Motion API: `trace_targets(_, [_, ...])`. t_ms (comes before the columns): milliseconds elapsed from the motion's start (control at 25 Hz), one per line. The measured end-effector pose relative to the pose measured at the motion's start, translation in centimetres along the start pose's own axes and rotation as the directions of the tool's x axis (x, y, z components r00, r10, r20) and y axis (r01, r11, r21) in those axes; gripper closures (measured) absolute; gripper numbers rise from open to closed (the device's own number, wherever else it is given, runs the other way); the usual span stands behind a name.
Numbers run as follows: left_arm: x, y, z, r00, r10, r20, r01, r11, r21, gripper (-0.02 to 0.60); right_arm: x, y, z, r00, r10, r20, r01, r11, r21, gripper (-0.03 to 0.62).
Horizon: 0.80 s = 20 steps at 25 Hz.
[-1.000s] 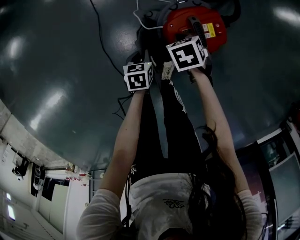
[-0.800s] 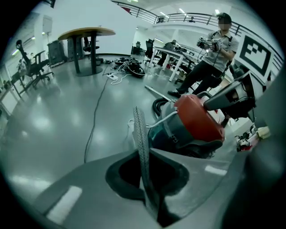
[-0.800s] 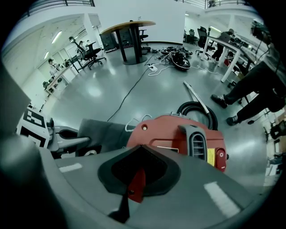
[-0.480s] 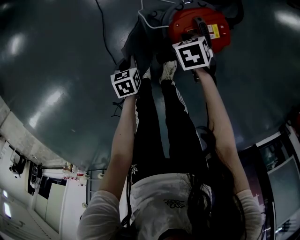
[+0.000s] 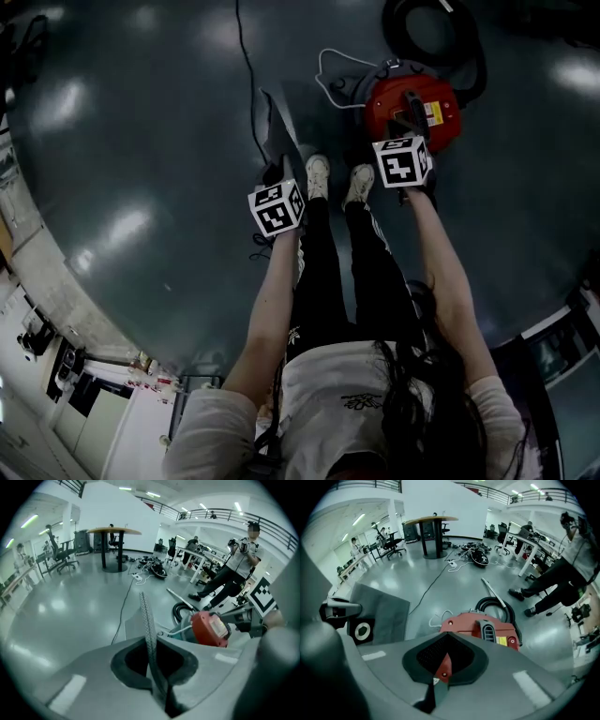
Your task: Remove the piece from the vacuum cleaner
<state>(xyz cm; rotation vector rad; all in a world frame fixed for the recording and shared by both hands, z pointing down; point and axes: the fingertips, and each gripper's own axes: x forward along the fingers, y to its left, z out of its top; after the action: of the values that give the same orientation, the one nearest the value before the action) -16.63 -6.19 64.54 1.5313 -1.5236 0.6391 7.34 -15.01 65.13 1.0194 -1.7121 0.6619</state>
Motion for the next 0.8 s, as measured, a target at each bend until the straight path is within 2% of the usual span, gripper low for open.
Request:
trace_targets(160, [-5.7, -0.6, 7.4, 0.989, 0.003, 0.145, 0.001, 1.0, -0.03, 0.564, -6.6, 1.3, 3.5, 0.998, 0.013, 0.067, -0.018, 0.997, 0.078, 0.573])
trace_targets(280, [-10.5, -2.5, 15.9, 0.952, -0.032, 0.305, 0.031, 0.999, 0.007, 0.564, -13.0, 1.2, 10.0, 0.974, -0.013, 0.228, -0.012, 0.994, 0.107, 0.573])
trace_targets(360, [-14.4, -4.3, 20.5, 0.912, -0.083, 0.402, 0.064, 0.996, 0.06, 0.564, -17.6, 1.3, 13.9, 0.934, -0.033, 0.355, -0.013, 0.992, 0.126, 0.574])
trace_targets(520, [-23.3, -8.4, 24.7, 0.833, -0.171, 0.526, 0.125, 0.985, 0.123, 0.564, -28.0, 2.7, 17.3, 0.857, -0.001, 0.516, -0.08, 0.988, 0.135, 0.574])
trace_targets(680, [-30.4, -10.8, 30.9, 0.701, -0.26, 0.664, 0.178, 0.965, 0.19, 0.564, -36.1, 3.3, 21.9, 0.751, 0.006, 0.661, -0.064, 0.996, 0.064, 0.573])
trace_targets(800, [-34.7, -11.3, 33.5, 0.631, -0.299, 0.715, 0.202, 0.954, 0.221, 0.564, -40.6, 3.5, 23.5, 0.691, -0.002, 0.722, -0.042, 0.998, 0.043, 0.574])
